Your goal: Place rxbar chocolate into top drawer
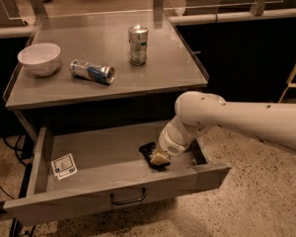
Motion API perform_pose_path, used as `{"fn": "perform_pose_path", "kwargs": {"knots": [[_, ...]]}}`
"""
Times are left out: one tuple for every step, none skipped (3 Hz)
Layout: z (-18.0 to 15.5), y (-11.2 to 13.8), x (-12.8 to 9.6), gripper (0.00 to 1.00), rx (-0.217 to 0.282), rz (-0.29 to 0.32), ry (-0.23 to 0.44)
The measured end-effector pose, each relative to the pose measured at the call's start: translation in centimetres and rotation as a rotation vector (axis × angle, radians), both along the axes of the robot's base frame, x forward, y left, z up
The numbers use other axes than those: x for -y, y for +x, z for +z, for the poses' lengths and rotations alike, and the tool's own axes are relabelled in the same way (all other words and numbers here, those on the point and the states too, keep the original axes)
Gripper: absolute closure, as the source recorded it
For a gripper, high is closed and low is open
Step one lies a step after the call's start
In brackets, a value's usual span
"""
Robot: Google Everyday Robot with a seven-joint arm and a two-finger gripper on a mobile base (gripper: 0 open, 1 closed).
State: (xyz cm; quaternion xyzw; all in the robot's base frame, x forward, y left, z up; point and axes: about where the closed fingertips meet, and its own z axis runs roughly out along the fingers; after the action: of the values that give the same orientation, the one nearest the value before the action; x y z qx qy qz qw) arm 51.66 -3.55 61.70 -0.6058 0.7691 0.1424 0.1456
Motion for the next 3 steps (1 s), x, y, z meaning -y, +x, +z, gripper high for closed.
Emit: {"fn": "perform_pose_path", "kwargs": {"knots": [[0.00, 0.00, 0.00, 0.35, 0.000, 0.000, 0.000], [0.00, 0.00, 0.00, 0.12, 0.000, 0.000, 0.000], [0.00, -0.01, -0.01, 0.00, 0.000, 0.000, 0.000]]}}
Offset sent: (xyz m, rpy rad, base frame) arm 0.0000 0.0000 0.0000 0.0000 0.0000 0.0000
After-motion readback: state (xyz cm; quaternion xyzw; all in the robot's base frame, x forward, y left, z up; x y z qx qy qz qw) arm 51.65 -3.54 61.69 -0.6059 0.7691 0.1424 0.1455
